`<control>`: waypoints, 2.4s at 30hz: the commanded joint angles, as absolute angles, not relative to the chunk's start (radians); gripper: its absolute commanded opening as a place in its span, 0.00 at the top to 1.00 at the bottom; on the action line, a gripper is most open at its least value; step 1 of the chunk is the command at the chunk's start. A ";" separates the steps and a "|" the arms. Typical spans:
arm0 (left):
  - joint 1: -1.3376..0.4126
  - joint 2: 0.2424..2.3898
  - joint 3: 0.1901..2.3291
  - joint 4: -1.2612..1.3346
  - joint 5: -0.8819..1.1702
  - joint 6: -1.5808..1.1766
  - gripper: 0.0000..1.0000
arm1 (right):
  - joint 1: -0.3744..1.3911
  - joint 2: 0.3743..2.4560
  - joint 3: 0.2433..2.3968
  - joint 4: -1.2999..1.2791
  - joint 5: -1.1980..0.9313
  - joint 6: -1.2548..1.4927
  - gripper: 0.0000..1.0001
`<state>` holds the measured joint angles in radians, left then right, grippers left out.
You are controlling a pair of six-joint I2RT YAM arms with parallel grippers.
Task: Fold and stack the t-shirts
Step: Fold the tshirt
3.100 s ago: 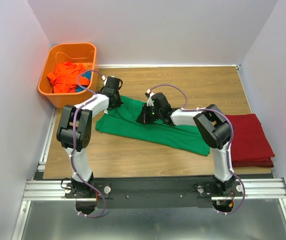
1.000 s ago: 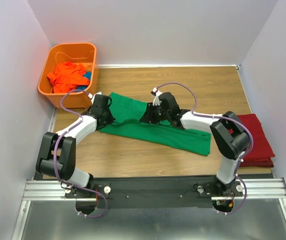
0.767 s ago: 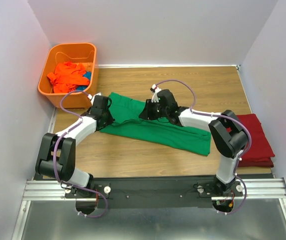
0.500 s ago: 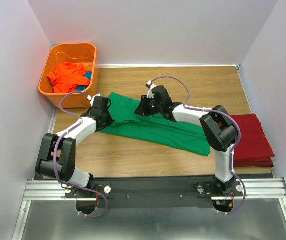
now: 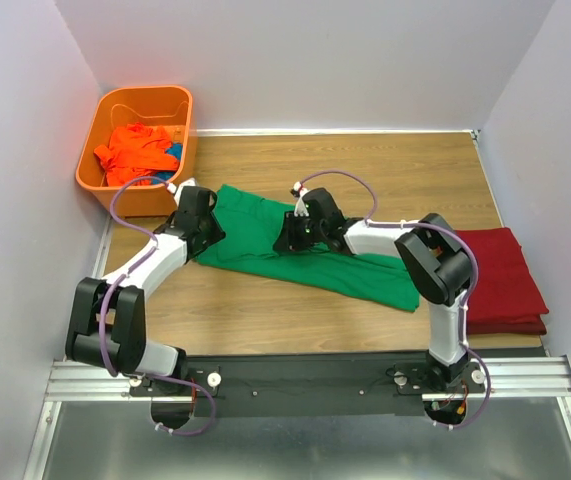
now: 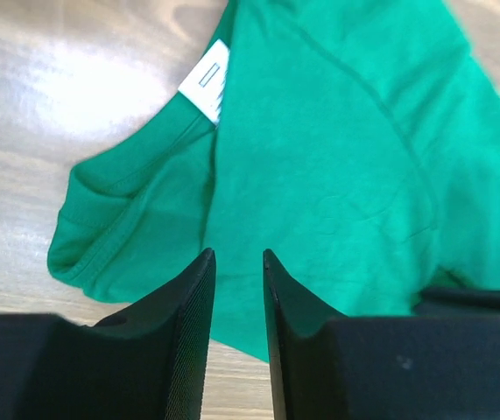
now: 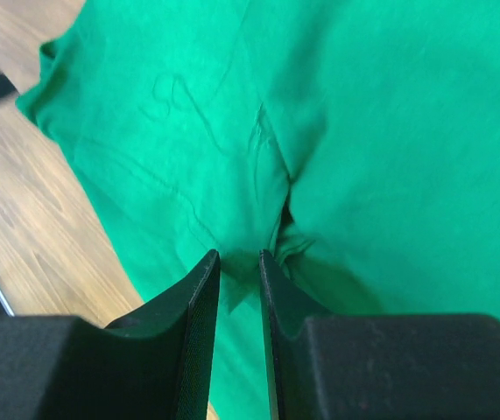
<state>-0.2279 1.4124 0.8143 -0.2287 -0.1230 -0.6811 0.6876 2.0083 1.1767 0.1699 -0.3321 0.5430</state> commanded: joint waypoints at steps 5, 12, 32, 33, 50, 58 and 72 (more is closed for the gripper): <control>-0.222 1.417 0.879 -0.192 -0.048 -0.680 0.70 | 0.704 1.937 1.109 0.153 -0.357 0.519 0.69; -0.313 1.540 0.936 -0.138 -0.017 -0.735 0.77 | 0.701 1.875 1.112 0.080 -0.186 0.512 0.69; -0.379 2.012 1.284 -0.236 -0.084 -0.859 0.77 | 0.426 1.689 1.000 -0.276 0.207 0.534 0.50; -0.377 2.031 1.346 -0.267 -0.098 -0.839 0.77 | 0.423 1.697 0.994 -0.279 0.213 0.535 0.50; -0.365 2.572 2.210 -0.655 -0.172 -0.362 0.69 | 0.460 1.726 0.887 -0.299 -0.023 0.598 0.45; -0.333 2.640 2.341 -0.575 0.075 -0.319 0.56 | 0.610 1.741 0.986 -0.259 -0.187 0.751 0.44; -0.273 2.642 2.373 -0.286 0.543 -0.394 0.36 | 0.716 1.909 1.322 -0.193 -0.264 0.818 0.45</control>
